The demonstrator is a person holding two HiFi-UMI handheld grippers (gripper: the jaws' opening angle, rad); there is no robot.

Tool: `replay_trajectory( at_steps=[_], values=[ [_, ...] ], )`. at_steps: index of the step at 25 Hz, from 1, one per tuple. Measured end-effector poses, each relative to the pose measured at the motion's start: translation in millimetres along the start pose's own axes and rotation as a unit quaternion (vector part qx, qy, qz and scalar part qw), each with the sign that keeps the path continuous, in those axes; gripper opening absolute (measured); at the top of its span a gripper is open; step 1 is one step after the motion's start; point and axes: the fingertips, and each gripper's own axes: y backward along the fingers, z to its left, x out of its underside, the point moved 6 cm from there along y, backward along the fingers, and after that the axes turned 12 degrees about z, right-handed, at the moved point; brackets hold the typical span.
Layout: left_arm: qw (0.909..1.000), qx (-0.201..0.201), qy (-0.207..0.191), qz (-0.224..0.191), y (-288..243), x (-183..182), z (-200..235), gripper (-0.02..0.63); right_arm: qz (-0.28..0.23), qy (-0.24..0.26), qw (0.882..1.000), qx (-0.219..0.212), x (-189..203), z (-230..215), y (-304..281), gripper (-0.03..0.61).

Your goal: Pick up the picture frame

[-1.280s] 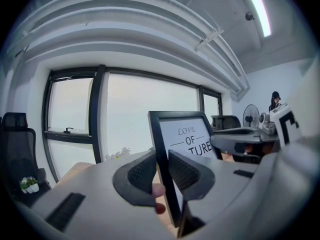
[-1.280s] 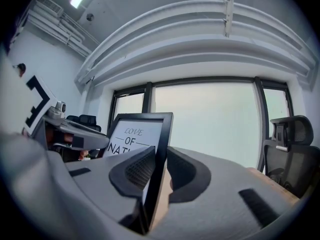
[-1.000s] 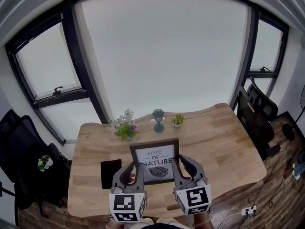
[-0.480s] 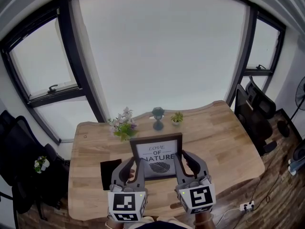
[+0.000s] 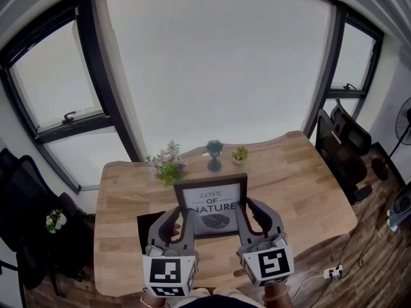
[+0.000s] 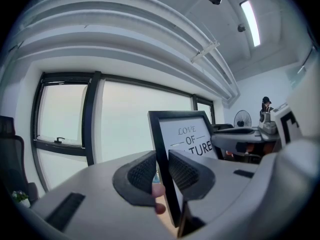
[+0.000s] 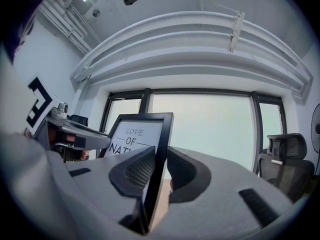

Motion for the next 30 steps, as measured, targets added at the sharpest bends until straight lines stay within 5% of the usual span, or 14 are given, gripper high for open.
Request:
replay_trajectory(
  at_steps=[30],
  values=[
    [0.9999,0.008,0.006,0.009,11.0,9.5,-9.9,0.072,0.009,-0.009,1.000,0.011,3.6,2.0,16.0,0.071]
  ],
)
